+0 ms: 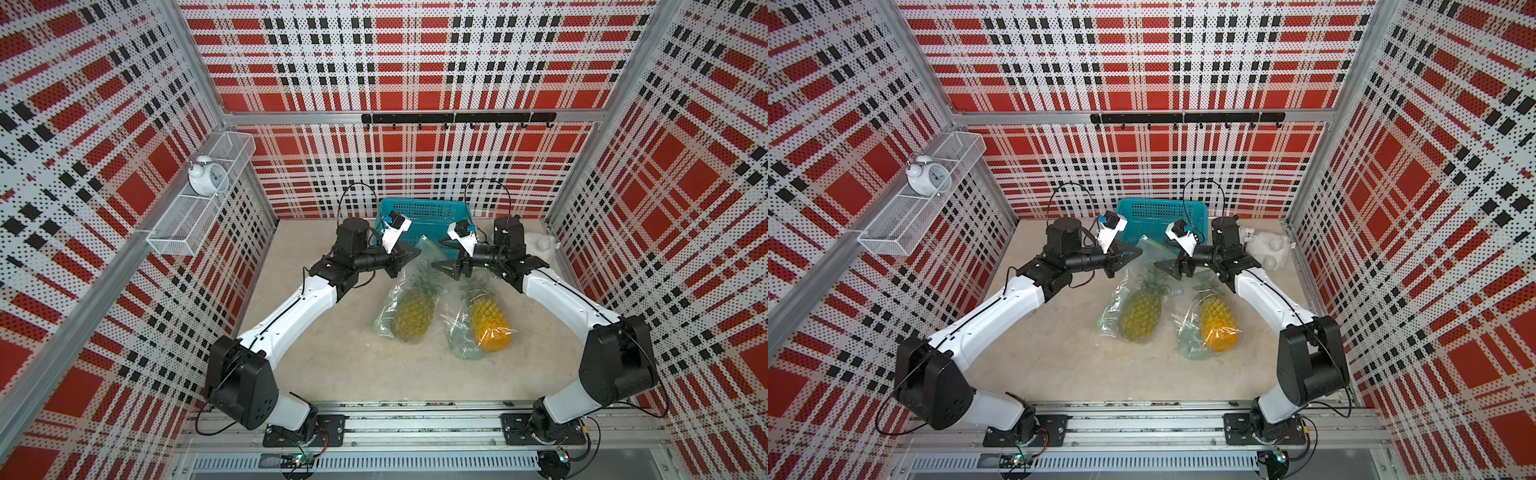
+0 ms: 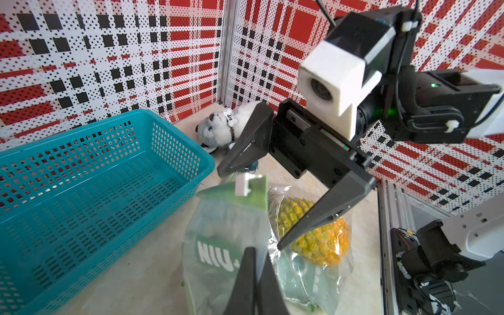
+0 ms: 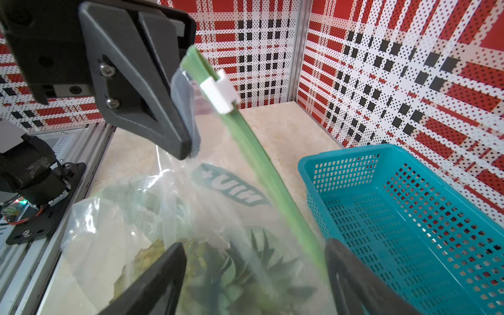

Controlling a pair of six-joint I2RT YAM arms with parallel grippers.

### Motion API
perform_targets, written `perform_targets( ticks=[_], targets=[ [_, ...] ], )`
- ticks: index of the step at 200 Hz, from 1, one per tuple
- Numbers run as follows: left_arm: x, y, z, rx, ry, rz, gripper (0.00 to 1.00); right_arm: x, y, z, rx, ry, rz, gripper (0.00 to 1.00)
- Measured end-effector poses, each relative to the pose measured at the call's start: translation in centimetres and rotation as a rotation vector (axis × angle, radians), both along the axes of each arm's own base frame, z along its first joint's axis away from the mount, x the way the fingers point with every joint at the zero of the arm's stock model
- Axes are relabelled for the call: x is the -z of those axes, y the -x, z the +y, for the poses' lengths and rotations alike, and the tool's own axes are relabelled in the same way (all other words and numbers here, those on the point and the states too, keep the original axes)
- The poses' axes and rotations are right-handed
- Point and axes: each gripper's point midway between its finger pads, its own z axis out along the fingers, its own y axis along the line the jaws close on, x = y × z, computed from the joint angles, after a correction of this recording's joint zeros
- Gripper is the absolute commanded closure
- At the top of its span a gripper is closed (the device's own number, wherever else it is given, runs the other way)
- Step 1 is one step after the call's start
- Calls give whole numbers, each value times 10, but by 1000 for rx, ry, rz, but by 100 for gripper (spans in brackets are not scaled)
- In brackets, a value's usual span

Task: Open the zip-top bag and take out the pineapple
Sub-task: Adjust the zipper food storage bag at the center of the board.

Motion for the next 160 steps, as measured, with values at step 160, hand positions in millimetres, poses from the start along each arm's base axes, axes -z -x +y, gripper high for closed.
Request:
perform_targets(
  ticks=[160],
  targets=[
    [-16, 33, -16, 148, -48, -13, 100, -5, -4, 7, -147, 104, -11, 35]
  ],
)
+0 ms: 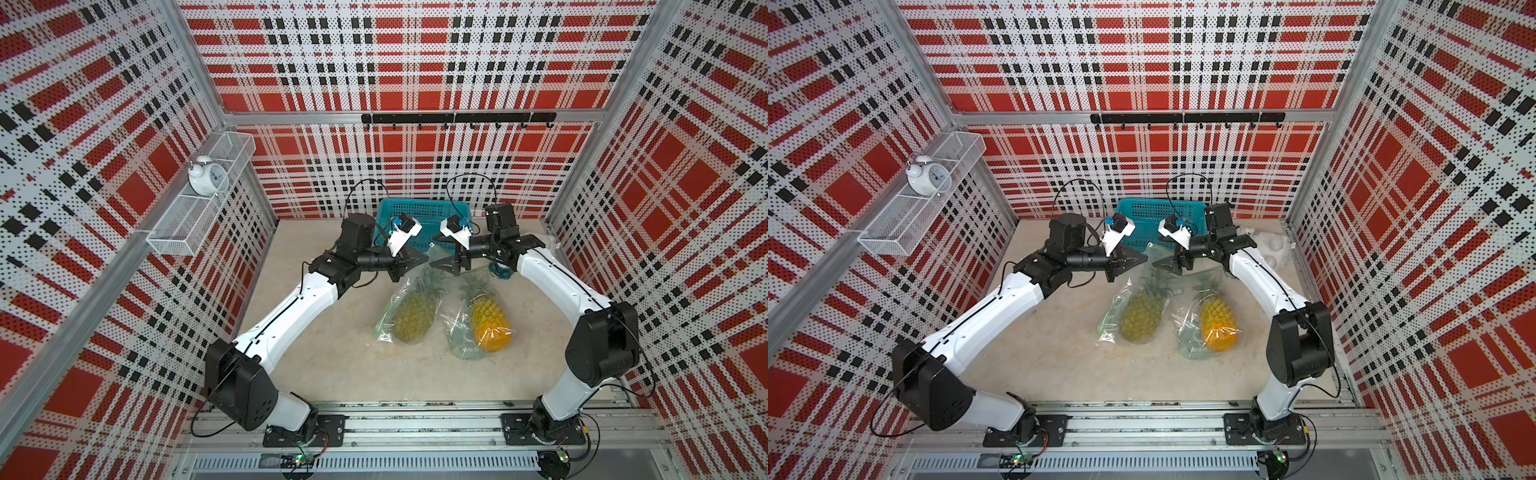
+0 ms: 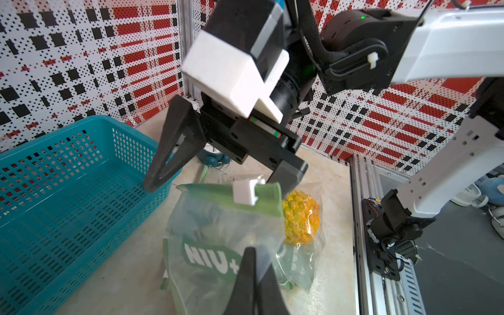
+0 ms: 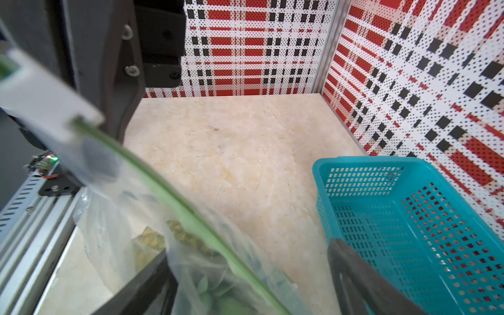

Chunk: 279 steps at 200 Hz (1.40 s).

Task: Open the zip-top bag and take out the pineapple
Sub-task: Adjust the zipper food storage bag at the center of the board.

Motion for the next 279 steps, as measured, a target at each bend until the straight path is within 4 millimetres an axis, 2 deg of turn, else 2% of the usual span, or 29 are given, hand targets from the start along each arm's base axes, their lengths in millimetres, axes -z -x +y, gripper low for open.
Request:
perform_targets(
  ticks=[16, 23, 40, 50, 78, 108, 148, 204, 227, 243, 279],
  targets=[
    [1, -1, 0, -6, -7, -4, 100, 0, 5, 1, -29, 6, 13, 65],
    [1, -2, 1, -13, -10, -6, 100, 1, 8, 1, -39, 6, 24, 68],
    [1, -4, 2, -25, -14, -9, 100, 6, 13, 0, -52, 7, 56, 91],
    [1, -5, 3, -36, -17, -12, 100, 11, 16, 0, -55, 5, 79, 100],
    [0, -9, 10, -81, -18, -15, 100, 13, 24, 0, -52, 4, 104, 100],
    [-9, -8, 27, -156, 17, -42, 100, -7, 34, 4, -18, 27, 56, 100],
    [-14, -3, 64, -261, 118, -77, 100, -32, 57, 26, 2, 77, -12, 100],
    [10, 6, 79, -310, 172, -67, 100, -27, 66, 45, 58, 195, -12, 100],
    [15, 4, 92, -366, 185, -63, 100, -26, 69, 57, 52, 211, -14, 100],
    [15, 3, 104, -405, 206, -64, 100, -26, 70, 67, 44, 216, -17, 94],
    [16, 2, 122, -462, 231, -67, 100, -33, 73, 80, 22, 202, -23, 69]
  ],
)
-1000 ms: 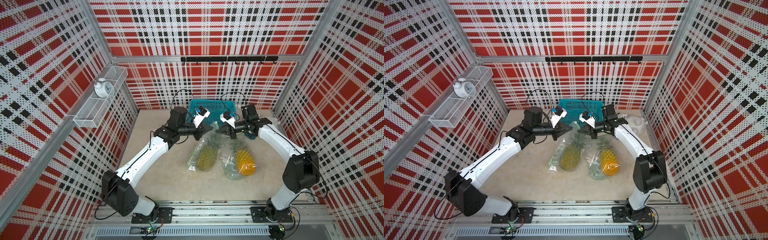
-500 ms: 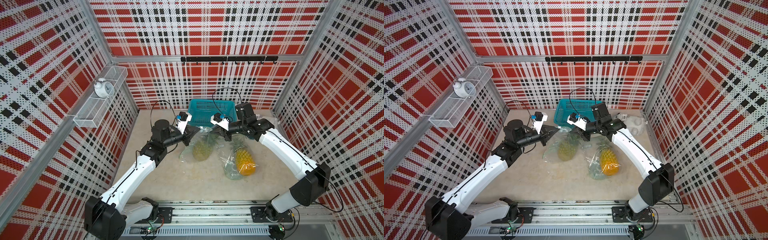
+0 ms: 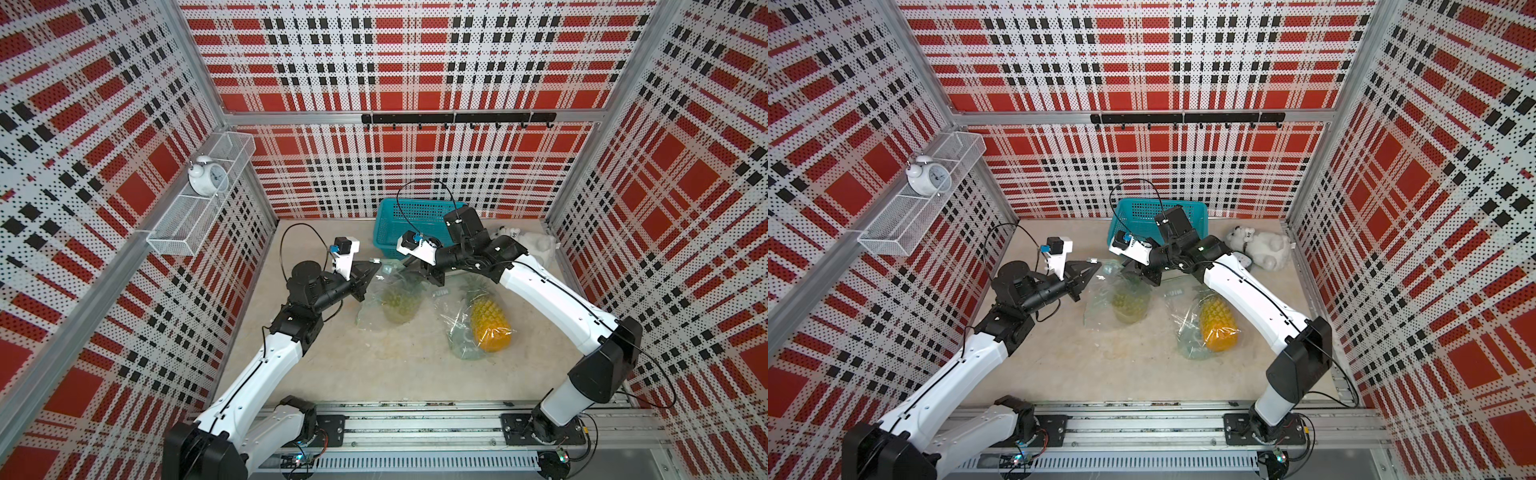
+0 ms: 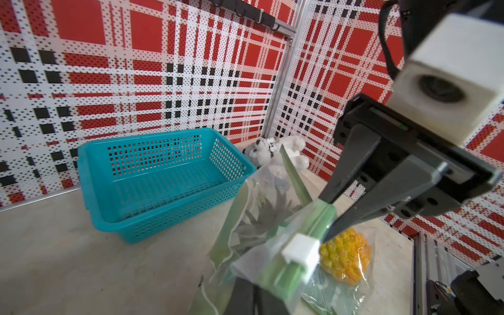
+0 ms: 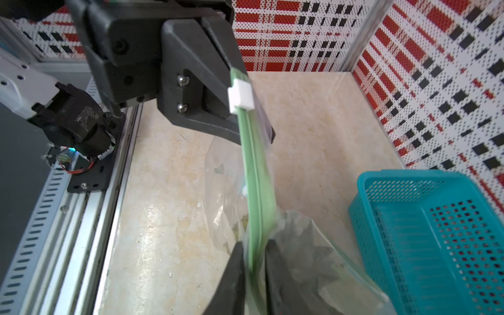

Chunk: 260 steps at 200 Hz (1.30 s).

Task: Open the zip-top bag and take out the pineapple
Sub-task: Adjust the zipper food storage bag at the center of the board, then unzip the zipper on the zipper food storage bag.

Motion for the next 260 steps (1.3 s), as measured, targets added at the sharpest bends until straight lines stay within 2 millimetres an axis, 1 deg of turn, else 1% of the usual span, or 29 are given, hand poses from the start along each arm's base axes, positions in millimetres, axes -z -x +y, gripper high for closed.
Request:
perform_targets(
  ticks=[11, 51, 72, 98, 111, 119, 159, 185, 205, 218, 239, 260],
  targets=[
    [0, -1, 2, -5, 0, 0, 100, -7, 0, 1, -4, -15, -7, 59],
    [1, 2, 0, 15, -9, -7, 100, -30, 3, 7, -28, -65, -41, 45],
    [1, 5, -3, 40, -13, -8, 100, -44, 7, 12, -43, -84, -68, 41],
    [3, 8, -5, 60, -16, -2, 100, -59, 12, 26, -77, -104, -109, 36],
    [4, 8, -5, 60, -18, 4, 100, -61, 13, 35, -92, -105, -122, 36],
    [5, 8, -5, 60, -19, 7, 100, -59, 14, 39, -100, -100, -125, 35],
    [7, 4, 1, 28, -23, 20, 100, -36, 12, 54, -117, -54, -102, 35],
    [9, 1, 4, 8, -25, 29, 100, -24, 11, 60, -119, -29, -96, 39],
    [9, 1, 5, 4, -25, 29, 100, -21, 8, 61, -105, -12, -110, 47],
    [8, 1, 6, 1, -25, 28, 100, -21, 7, 64, -96, -5, -122, 56],
    [9, 2, 6, -2, -27, 30, 100, -21, 5, 69, -85, -2, -140, 60],
    [9, 2, 7, -5, -30, 32, 100, -18, 3, 72, -80, 3, -144, 62]
  ],
)
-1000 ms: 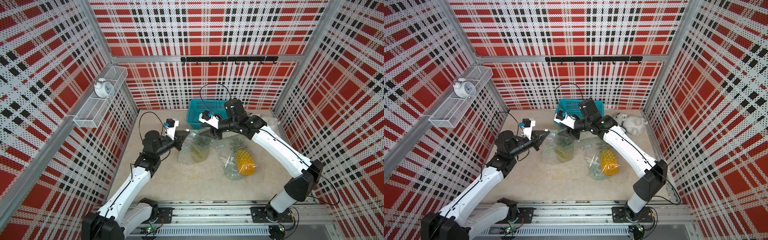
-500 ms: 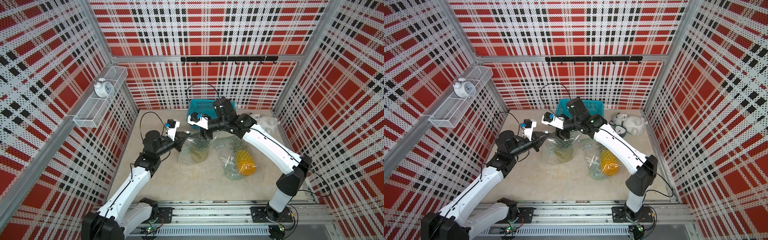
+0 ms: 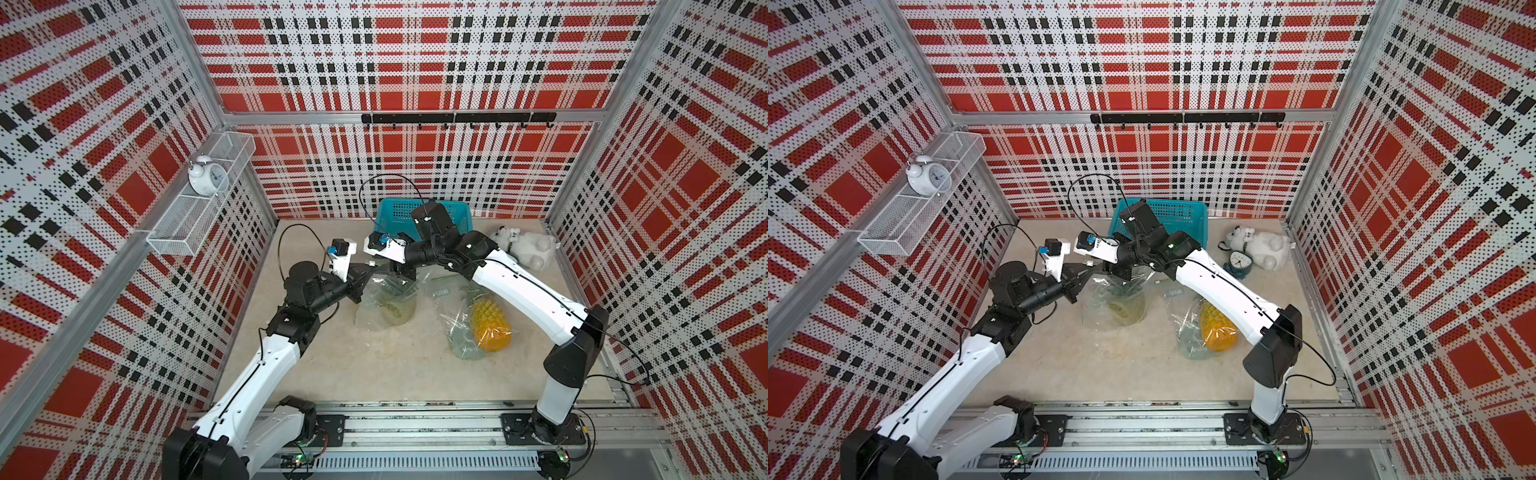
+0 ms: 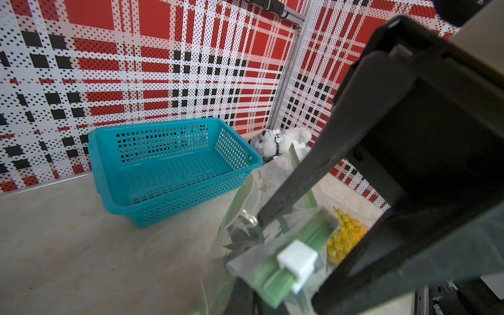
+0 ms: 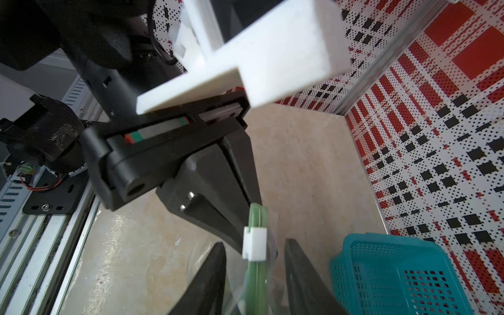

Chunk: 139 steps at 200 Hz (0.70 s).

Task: Open the zip-top bag and take out the pineapple
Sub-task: Unzip the zipper on the zipper food storage bag.

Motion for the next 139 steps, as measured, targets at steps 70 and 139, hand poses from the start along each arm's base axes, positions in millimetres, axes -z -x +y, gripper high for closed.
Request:
perform_targets(
  ticks=[70, 139],
  targets=[
    [1, 2, 1, 2, -13, -5, 100, -1, -4, 4, 11, -11, -15, 63],
    [2, 4, 0, 10, -21, -5, 100, -5, -8, 8, 22, -27, -20, 80]
  ],
)
